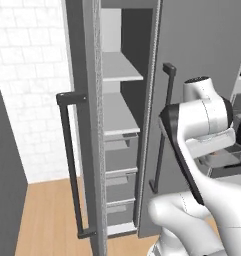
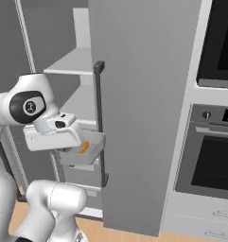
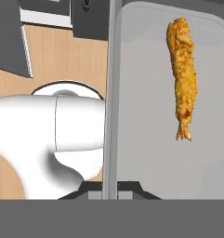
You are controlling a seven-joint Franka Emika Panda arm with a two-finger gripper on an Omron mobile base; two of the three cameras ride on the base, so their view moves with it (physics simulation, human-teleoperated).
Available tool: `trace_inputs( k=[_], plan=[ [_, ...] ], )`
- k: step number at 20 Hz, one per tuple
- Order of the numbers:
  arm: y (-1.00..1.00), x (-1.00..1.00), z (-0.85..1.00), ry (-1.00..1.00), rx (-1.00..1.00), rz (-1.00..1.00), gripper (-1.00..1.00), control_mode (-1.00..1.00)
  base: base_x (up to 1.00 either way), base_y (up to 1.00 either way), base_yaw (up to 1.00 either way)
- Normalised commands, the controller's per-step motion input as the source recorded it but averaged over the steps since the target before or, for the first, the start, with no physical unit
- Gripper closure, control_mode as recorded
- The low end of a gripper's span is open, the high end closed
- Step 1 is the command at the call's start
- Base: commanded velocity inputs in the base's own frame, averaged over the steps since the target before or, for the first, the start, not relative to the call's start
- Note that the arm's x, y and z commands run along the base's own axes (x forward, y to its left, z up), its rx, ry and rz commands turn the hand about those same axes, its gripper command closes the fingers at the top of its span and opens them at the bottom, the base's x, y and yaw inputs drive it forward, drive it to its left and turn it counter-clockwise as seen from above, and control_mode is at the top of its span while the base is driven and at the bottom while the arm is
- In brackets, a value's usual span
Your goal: Take the meat container that has the shrimp and place it on the second highest rack of the freezer. Then take the vegetable container that has the squash and carrot and place it on the highest rack of the freezer.
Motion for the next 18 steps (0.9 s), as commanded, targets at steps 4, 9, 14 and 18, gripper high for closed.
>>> trace_inputs(
  k=[4, 9, 14, 18],
  plan=[
    [0.0, 0.0, 0.0, 0.0, 0.0, 0.0, 1.0, 1.0, 0.0, -0.59, 0.19],
    [0.0, 0.0, 0.0, 0.0, 0.0, 0.0, 1.0, 1.0, 0.0, -0.55, 0.2],
    [0.0, 0.0, 0.0, 0.0, 0.0, 0.0, 1.0, 1.0, 0.06, -0.27, 0.25],
    [0.0, 0.0, 0.0, 0.0, 0.0, 0.0, 1.0, 1.0, 0.43, 0.0, 0.25]
  ],
)
